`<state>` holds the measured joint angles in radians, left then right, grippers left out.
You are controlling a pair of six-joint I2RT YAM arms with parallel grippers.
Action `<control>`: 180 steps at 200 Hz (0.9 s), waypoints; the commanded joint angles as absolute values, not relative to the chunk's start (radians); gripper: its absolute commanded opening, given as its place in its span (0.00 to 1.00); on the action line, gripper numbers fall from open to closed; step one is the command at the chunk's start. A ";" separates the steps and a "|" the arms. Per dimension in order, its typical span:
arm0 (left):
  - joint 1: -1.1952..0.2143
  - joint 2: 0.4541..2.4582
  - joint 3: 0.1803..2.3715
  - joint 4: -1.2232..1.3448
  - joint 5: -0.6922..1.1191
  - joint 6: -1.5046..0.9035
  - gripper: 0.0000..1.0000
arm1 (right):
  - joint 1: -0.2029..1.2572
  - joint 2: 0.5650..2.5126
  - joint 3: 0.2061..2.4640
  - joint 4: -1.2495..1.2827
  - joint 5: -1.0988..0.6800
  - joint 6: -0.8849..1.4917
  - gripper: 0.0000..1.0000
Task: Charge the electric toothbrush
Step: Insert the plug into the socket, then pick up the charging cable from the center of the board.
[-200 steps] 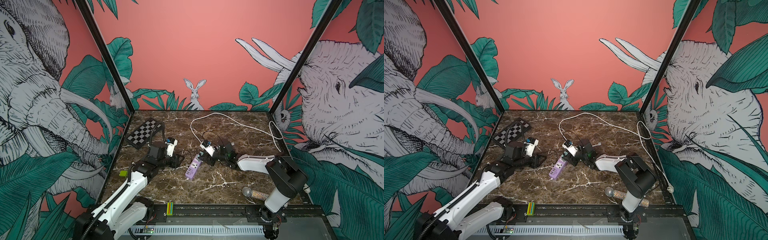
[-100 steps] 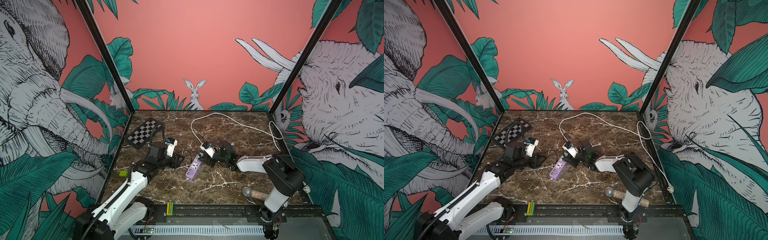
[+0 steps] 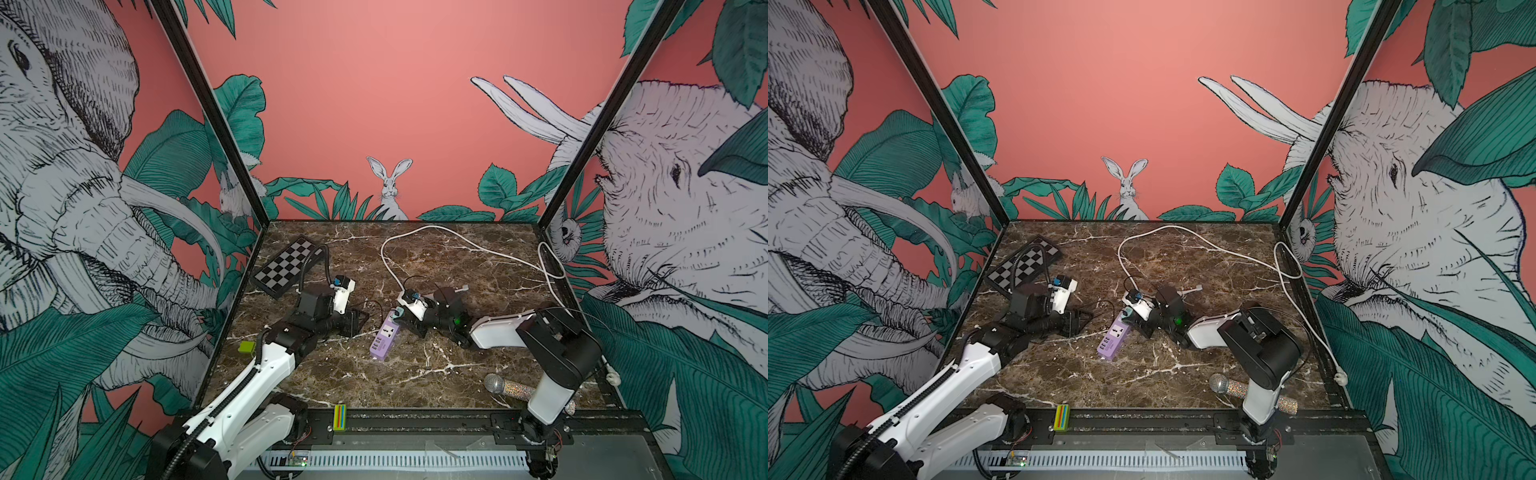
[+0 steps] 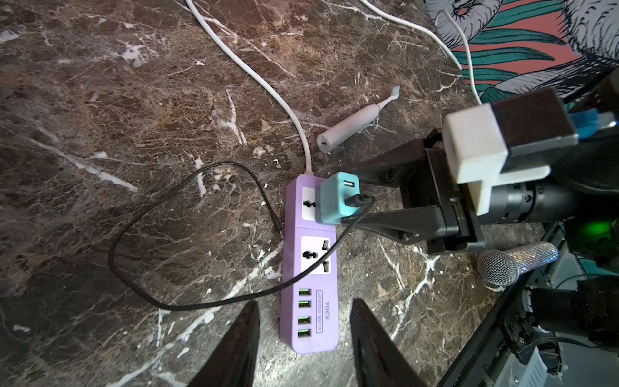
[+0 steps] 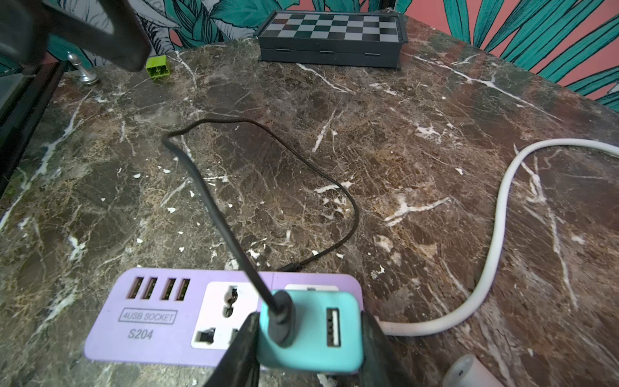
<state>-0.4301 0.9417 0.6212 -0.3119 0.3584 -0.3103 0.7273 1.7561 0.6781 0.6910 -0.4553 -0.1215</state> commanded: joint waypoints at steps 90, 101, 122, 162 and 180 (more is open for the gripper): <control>-0.395 1.067 0.918 -0.572 0.156 -0.177 0.58 | 0.657 1.441 0.772 0.305 -0.493 -0.020 0.68; -0.385 1.126 0.971 -0.601 0.145 -0.166 0.58 | 0.624 1.388 0.762 0.289 -0.499 0.027 0.68; -0.379 1.271 1.078 -0.698 0.111 -0.179 0.58 | 0.569 1.330 0.794 0.141 -0.441 0.129 0.66; -0.379 1.569 1.261 -0.973 0.073 -0.138 0.58 | 0.510 1.359 0.903 -0.134 -0.430 0.274 0.62; -0.379 1.603 1.248 -0.957 0.013 -0.121 0.58 | 0.505 1.364 0.899 -0.129 -0.444 0.291 0.61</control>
<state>-0.3832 1.5833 1.2430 -0.8028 0.0937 -0.1616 0.5125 1.3487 0.8921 -0.0238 -0.4263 0.2020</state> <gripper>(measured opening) 0.579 0.615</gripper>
